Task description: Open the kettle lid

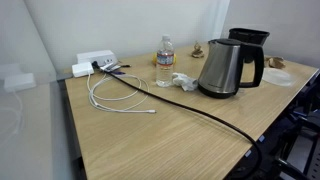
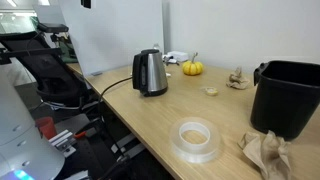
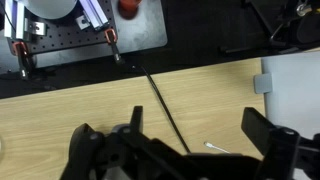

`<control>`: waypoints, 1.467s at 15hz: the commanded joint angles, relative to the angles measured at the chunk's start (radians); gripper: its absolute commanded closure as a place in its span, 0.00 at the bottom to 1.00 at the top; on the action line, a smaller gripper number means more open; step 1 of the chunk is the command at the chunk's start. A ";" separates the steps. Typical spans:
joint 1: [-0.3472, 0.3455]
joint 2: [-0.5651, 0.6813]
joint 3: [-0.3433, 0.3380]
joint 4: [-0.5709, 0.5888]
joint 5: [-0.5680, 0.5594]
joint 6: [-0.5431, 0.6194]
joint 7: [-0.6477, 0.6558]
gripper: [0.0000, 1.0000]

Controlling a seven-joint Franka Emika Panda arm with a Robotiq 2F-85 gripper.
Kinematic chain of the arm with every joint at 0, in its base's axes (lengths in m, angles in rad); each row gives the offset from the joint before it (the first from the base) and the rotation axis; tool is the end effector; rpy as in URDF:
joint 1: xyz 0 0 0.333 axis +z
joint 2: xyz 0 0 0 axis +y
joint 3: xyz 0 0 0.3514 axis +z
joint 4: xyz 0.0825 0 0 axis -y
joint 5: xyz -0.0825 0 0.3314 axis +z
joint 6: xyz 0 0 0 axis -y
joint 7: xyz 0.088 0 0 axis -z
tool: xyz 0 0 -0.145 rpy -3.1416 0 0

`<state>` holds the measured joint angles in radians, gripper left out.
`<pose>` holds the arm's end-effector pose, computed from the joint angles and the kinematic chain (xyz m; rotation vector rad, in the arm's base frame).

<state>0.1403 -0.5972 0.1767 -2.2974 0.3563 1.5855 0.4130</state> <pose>0.2515 0.1498 0.5557 -2.9176 0.2326 0.2942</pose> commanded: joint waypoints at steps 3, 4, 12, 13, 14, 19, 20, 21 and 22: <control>-0.038 0.007 0.024 -0.006 0.006 0.031 0.019 0.00; -0.049 0.010 0.032 -0.015 -0.003 0.068 0.035 0.00; -0.105 0.103 0.079 -0.089 -0.115 0.378 0.207 0.06; -0.107 0.118 0.080 -0.093 -0.139 0.398 0.232 0.27; -0.108 0.132 0.079 -0.096 -0.155 0.410 0.262 0.30; -0.118 0.173 0.068 -0.110 -0.207 0.522 0.428 0.61; -0.122 0.179 0.068 -0.110 -0.224 0.545 0.456 0.67; -0.125 0.185 0.068 -0.109 -0.239 0.562 0.482 0.75; -0.130 0.189 0.068 -0.110 -0.257 0.578 0.512 0.81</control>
<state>0.0303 -0.4176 0.2335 -2.3976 0.1406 2.1090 0.8517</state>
